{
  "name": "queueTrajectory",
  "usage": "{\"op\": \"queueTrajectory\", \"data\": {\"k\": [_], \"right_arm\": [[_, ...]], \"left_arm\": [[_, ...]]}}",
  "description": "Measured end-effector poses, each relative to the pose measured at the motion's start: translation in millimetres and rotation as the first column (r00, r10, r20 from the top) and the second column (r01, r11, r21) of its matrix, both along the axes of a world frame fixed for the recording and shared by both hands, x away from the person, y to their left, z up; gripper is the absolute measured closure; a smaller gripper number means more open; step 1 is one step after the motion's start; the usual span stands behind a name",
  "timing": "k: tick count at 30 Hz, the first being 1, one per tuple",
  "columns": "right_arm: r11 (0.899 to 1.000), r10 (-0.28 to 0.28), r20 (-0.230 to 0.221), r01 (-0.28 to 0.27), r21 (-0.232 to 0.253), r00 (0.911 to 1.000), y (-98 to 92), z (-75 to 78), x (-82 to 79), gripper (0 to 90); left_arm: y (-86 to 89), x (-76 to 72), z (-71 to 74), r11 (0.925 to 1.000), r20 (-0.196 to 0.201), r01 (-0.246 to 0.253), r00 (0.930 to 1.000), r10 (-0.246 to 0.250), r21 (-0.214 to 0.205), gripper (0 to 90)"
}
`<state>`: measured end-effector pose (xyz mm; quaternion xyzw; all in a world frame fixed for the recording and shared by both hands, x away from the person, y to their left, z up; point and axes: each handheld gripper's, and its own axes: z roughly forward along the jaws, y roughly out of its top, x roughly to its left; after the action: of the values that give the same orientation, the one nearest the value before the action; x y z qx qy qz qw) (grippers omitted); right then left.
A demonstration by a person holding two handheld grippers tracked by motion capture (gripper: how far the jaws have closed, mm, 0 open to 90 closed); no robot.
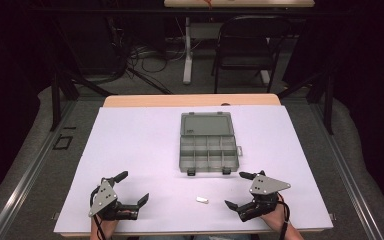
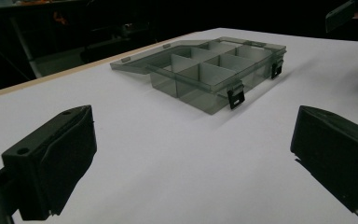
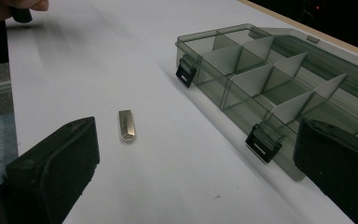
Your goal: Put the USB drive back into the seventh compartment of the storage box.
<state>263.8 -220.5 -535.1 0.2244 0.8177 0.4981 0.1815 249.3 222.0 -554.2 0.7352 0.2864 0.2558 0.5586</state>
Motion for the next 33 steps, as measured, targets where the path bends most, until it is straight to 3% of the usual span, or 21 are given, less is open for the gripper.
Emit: {"op": "queueTrajectory", "data": {"k": [33], "right_arm": [[0.998, 0.067, -0.053, -0.067, -0.010, 0.9963, 40.0, -7.1, 20.3, 0.0]], "left_arm": [[-1.9, 0.2, -0.2, 0.9999, -0.001, 0.010, 0.9999, -0.010, 0.012, 0.4]]}}
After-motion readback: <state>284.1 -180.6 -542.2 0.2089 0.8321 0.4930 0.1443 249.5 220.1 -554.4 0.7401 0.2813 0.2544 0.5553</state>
